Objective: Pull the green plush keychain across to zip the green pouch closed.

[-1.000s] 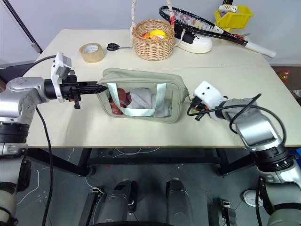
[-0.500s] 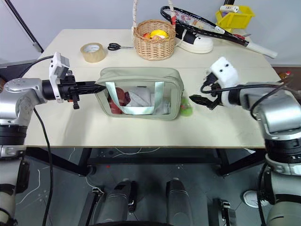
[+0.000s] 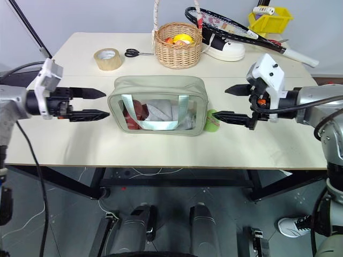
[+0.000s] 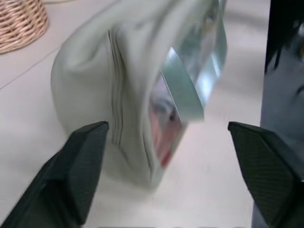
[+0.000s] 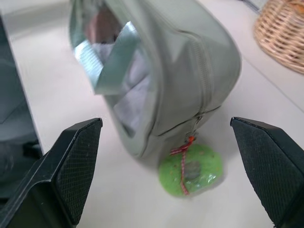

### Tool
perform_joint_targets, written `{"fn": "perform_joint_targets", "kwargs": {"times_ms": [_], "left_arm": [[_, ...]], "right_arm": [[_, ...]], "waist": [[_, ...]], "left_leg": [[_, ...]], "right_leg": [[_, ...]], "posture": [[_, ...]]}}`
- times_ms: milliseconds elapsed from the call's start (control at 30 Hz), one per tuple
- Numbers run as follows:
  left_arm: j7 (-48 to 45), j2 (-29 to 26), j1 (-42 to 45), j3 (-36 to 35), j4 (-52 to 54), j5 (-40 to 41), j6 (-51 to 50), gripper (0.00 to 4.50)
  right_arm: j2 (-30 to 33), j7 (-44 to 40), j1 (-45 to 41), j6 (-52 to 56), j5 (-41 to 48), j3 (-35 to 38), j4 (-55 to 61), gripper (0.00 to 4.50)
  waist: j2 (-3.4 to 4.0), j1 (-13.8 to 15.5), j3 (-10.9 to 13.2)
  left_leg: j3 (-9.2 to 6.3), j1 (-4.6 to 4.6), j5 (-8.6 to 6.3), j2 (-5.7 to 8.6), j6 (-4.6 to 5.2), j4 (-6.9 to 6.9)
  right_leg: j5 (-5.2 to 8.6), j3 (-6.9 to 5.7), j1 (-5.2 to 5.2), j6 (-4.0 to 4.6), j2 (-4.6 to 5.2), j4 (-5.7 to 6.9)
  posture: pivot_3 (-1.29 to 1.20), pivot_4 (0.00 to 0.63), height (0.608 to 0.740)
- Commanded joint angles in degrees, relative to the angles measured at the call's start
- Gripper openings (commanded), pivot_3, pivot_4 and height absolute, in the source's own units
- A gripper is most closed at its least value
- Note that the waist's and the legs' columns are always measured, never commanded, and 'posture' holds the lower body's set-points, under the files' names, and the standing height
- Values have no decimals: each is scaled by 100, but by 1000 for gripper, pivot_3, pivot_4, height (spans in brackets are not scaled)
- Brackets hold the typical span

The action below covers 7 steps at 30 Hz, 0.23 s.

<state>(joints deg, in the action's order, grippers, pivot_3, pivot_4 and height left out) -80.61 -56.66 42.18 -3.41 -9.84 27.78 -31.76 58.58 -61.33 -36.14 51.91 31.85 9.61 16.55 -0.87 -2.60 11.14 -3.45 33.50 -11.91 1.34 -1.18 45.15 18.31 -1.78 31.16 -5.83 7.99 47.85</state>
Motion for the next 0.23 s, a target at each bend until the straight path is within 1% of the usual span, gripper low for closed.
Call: {"fn": "perform_joint_targets", "kwargs": {"times_ms": [33, 233], "left_arm": [[-344, -352, -36, -292, 324, 188, 21, 4407], [-191, -272, -206, -446, 522, 477, -357, 4407]], "right_arm": [[272, -139, 56, -207, 112, 268, 197, 4500], [427, -247, 360, -494, 137, 306, 290, 4500]], "waist": [[0, 13, 0], [0, 32, 0]], "left_leg": [[-1, 1, 0, 0, 0, 0], [3, 6, -1, -1, 0, -1]], "right_leg": [[1, 0, 1, 3, 2, 0], [4, -7, 1, 6, 23, -2]], "posture": [[0, 150, 644], [0, 150, 644]]}}
